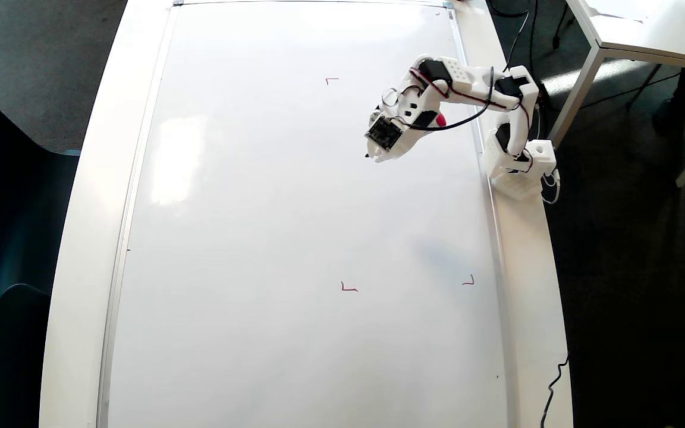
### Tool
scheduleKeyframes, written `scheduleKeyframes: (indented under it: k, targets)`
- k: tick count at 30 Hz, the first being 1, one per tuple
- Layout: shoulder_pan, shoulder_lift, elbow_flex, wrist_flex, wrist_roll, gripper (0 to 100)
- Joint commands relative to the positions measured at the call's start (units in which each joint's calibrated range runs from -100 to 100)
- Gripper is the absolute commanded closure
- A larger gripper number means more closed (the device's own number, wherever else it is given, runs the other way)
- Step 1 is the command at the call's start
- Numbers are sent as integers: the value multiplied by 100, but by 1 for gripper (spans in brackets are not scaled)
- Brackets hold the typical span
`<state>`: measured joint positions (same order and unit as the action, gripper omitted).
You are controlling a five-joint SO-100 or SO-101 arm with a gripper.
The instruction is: Draw on a whiteboard a robot head using a pen attached to the gripper
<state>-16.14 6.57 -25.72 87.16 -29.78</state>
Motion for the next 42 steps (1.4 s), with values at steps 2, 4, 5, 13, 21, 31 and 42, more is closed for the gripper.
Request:
scheduleKeyframes:
  k: [2, 4, 5, 13, 21, 31, 42]
  targets:
    - [-99, 253, -120, 41, -283, 99]
    - [-99, 438, -120, 67, -341, 99]
    - [-99, 597, -129, 198, -379, 99]
    - [-261, 933, -129, 693, -588, 99]
    - [-416, 891, -120, 719, -556, 99]
    - [-187, 975, 398, 745, -588, 99]
    - [-268, 983, 516, -237, 125, 99]
